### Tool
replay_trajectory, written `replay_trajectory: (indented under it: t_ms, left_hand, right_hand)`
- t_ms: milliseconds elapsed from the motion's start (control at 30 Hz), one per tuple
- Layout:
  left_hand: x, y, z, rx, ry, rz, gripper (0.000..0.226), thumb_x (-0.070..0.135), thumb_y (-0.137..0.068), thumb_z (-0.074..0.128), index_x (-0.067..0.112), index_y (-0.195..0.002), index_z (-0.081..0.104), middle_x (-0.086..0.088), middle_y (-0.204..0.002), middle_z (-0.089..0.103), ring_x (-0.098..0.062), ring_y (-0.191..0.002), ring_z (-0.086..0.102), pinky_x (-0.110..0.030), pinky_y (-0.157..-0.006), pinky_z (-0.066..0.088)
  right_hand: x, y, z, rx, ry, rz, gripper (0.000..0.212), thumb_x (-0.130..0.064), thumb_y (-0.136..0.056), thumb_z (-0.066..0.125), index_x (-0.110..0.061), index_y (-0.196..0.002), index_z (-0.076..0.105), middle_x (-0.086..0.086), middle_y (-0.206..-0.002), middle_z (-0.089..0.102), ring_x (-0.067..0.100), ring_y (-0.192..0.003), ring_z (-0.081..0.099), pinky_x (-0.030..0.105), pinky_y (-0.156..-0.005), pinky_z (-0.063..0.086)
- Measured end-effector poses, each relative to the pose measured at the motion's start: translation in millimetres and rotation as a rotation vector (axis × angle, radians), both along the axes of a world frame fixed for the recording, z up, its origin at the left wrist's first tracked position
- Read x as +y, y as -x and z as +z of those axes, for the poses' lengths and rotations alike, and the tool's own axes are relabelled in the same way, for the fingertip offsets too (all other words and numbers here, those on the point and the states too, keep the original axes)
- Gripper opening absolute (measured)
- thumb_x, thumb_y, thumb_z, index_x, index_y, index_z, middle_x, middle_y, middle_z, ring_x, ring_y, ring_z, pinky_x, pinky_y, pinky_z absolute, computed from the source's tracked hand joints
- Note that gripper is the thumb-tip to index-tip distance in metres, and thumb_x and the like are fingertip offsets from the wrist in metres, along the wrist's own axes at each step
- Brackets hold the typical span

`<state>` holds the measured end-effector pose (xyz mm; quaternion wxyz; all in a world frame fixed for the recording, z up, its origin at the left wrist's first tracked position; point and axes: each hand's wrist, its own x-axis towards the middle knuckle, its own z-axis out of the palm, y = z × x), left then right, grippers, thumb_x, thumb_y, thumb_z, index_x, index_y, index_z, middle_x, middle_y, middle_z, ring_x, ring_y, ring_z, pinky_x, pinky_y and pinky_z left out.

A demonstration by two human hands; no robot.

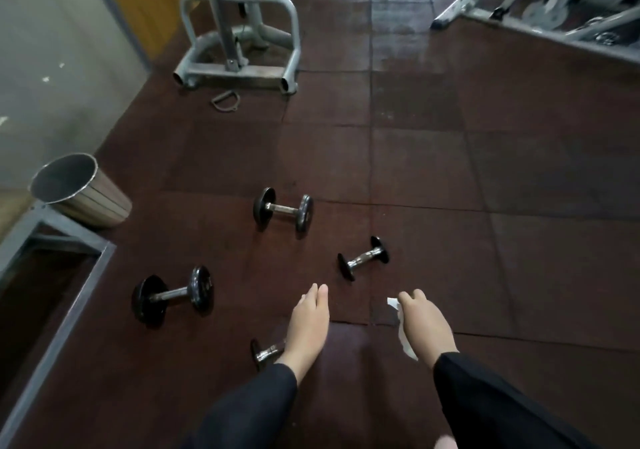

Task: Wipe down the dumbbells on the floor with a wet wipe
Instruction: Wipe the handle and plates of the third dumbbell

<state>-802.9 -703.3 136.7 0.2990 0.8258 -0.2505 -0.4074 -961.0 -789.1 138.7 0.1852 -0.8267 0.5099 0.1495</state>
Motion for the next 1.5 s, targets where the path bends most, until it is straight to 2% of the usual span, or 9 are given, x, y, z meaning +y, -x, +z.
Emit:
replay_trajectory:
  t_ms: [100, 200, 467, 700, 800, 933, 1200, 1300, 1500]
  left_hand:
    - [-35.2, 33.3, 14.2, -0.004, -0.036, 0.039, 0.052, 0.038, -0.1, 0.025, 0.012, -0.144, 0.037, -0.005, -0.15, 0.037, -0.019, -0.142, 0.028, -0.032, -0.114, 0.022]
    - [-66.0, 67.4, 24.7, 0.005, -0.03, 0.08, 0.049, 0.035, -0.101, 0.026, 0.009, -0.139, 0.042, -0.01, -0.147, 0.042, -0.023, -0.139, 0.033, -0.03, -0.11, 0.026]
    - [-121.9, 119.4, 32.7, -0.016, -0.03, 0.206, 0.045, 0.031, -0.102, 0.026, 0.007, -0.133, 0.05, -0.014, -0.139, 0.049, -0.026, -0.131, 0.041, -0.027, -0.102, 0.03]
    - [-161.8, 98.4, 10.7, -0.04, -0.093, 0.316, 0.049, 0.032, -0.102, 0.024, 0.001, -0.124, 0.055, -0.022, -0.13, 0.054, -0.033, -0.124, 0.046, -0.032, -0.098, 0.033]
    - [-180.5, 83.0, -5.2, -0.024, -0.118, 0.359, 0.05, 0.033, -0.102, 0.023, 0.001, -0.124, 0.055, -0.02, -0.13, 0.055, -0.032, -0.123, 0.047, -0.031, -0.097, 0.034]
    - [-205.0, 63.3, -27.0, 0.011, -0.153, 0.392, 0.051, 0.034, -0.102, 0.022, 0.003, -0.127, 0.053, -0.018, -0.132, 0.055, -0.031, -0.124, 0.047, -0.03, -0.096, 0.035]
    - [-238.2, 31.1, -90.4, 0.058, -0.236, 0.436, 0.05, 0.036, -0.102, 0.023, 0.005, -0.128, 0.053, -0.015, -0.133, 0.054, -0.031, -0.125, 0.046, -0.032, -0.097, 0.036]
    - [-246.5, 22.3, -128.4, 0.083, -0.241, 0.458, 0.05, 0.036, -0.102, 0.024, 0.007, -0.132, 0.05, -0.013, -0.137, 0.052, -0.029, -0.129, 0.044, -0.031, -0.1, 0.035]
    - [-249.1, 19.3, -228.9, 0.108, -0.255, 0.467, 0.049, 0.035, -0.101, 0.026, 0.007, -0.138, 0.044, -0.01, -0.144, 0.046, -0.023, -0.135, 0.038, -0.028, -0.107, 0.029]
  right_hand:
    - [-33.5, 24.2, 18.1, -0.008, -0.001, 0.062, 0.024, -0.002, -0.087, 0.054, -0.017, -0.086, 0.035, -0.002, -0.081, 0.029, 0.022, -0.081, 0.049, 0.026, -0.062, 0.032]
    - [-66.4, 48.2, 27.6, 0.0, 0.003, 0.176, 0.025, -0.004, -0.094, 0.041, -0.017, -0.076, 0.028, -0.002, -0.074, 0.022, 0.025, -0.087, 0.051, 0.028, -0.063, 0.031]
    - [-136.8, 92.4, 28.3, 0.079, -0.033, 0.354, 0.022, 0.005, -0.09, 0.041, -0.015, -0.087, 0.031, 0.003, -0.091, 0.03, 0.026, -0.096, 0.056, 0.028, -0.064, 0.032]
    - [-179.4, 77.1, -4.4, 0.096, -0.057, 0.459, 0.034, 0.002, -0.09, 0.039, -0.017, -0.066, 0.024, -0.001, -0.069, 0.02, 0.028, -0.081, 0.048, 0.029, -0.063, 0.03]
    - [-197.9, 56.2, -18.5, 0.059, -0.088, 0.481, 0.024, -0.002, -0.094, 0.037, -0.017, -0.076, 0.031, 0.0, -0.075, 0.03, 0.028, -0.096, 0.056, 0.03, -0.064, 0.033]
    - [-224.0, 25.8, -35.5, 0.08, -0.173, 0.514, 0.014, -0.003, -0.094, 0.035, -0.012, -0.096, 0.044, 0.012, -0.107, 0.047, 0.03, -0.102, 0.054, 0.035, -0.077, 0.043]
    - [-270.1, -26.5, -104.6, 0.055, -0.199, 0.492, 0.013, -0.001, -0.093, 0.039, -0.012, -0.098, 0.044, 0.007, -0.094, 0.036, 0.03, -0.101, 0.053, 0.032, -0.072, 0.039]
    - [-277.8, -42.4, -148.0, 0.007, -0.217, 0.452, 0.019, -0.004, -0.095, 0.038, -0.007, -0.111, 0.047, 0.008, -0.104, 0.042, 0.027, -0.104, 0.052, 0.028, -0.07, 0.034]
    - [-277.6, -57.4, -241.9, 0.002, -0.24, 0.457, 0.019, -0.003, -0.093, 0.044, -0.006, -0.112, 0.046, 0.01, -0.114, 0.052, 0.025, -0.103, 0.055, 0.026, -0.072, 0.036]
